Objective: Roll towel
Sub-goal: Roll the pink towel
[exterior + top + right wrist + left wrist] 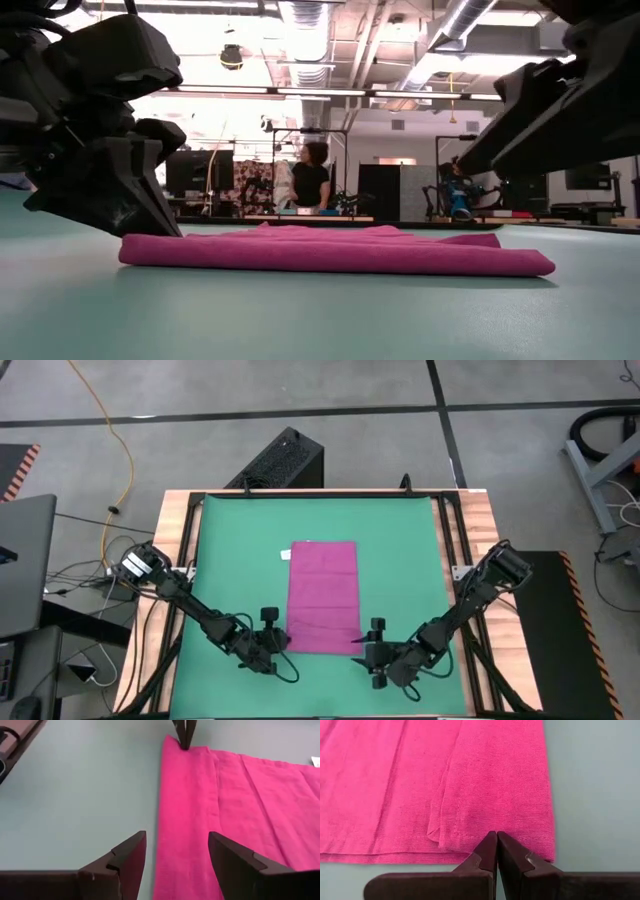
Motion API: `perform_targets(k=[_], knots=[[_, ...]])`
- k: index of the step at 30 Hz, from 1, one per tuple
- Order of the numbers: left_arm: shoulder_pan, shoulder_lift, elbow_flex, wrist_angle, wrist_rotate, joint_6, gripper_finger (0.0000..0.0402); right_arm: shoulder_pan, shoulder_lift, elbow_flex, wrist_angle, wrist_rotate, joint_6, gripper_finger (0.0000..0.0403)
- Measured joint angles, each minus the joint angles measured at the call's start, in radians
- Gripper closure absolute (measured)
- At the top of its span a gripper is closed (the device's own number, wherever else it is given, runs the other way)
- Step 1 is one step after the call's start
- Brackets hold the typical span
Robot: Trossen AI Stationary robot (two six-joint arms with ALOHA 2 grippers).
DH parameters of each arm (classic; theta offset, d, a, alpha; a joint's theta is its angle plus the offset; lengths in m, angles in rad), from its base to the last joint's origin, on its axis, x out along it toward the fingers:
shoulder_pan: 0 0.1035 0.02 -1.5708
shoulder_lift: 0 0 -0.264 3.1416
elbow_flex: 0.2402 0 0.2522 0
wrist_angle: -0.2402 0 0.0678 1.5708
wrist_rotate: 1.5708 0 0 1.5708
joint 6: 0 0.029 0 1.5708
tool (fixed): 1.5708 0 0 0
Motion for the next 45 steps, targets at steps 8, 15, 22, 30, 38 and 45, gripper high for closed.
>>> perform_targets(k=[8, 15, 22, 30, 38, 45], knots=[[0.000, 0.000, 0.000, -0.002, -0.001, -0.007, 0.0401, -0.021, 0.053, -0.031, 0.099, -0.048, -0.063, 0.0166], [-0.001, 0.000, 0.000, -0.016, -0.001, -0.033, 0.0401, -0.037, 0.174, -0.030, 0.184, -0.037, -0.045, 0.0166], [-0.002, -0.001, 0.001, -0.028, 0.014, -0.032, 0.0401, -0.042, 0.208, -0.025, 0.103, 0.006, 0.131, 0.0181], [-0.012, -0.001, 0.001, -0.019, 0.000, 0.004, 0.0401, -0.043, 0.208, -0.026, -0.013, 0.020, 0.268, 0.0259], [-0.100, -0.003, 0.057, -0.032, -0.150, 0.143, 0.0401, -0.045, 0.210, -0.030, -0.022, 0.029, 0.302, 0.0372], [-0.152, 0.000, 0.062, -0.022, -0.132, 0.329, 0.0386, -0.045, 0.211, -0.032, -0.006, 0.027, 0.291, 0.0374]])
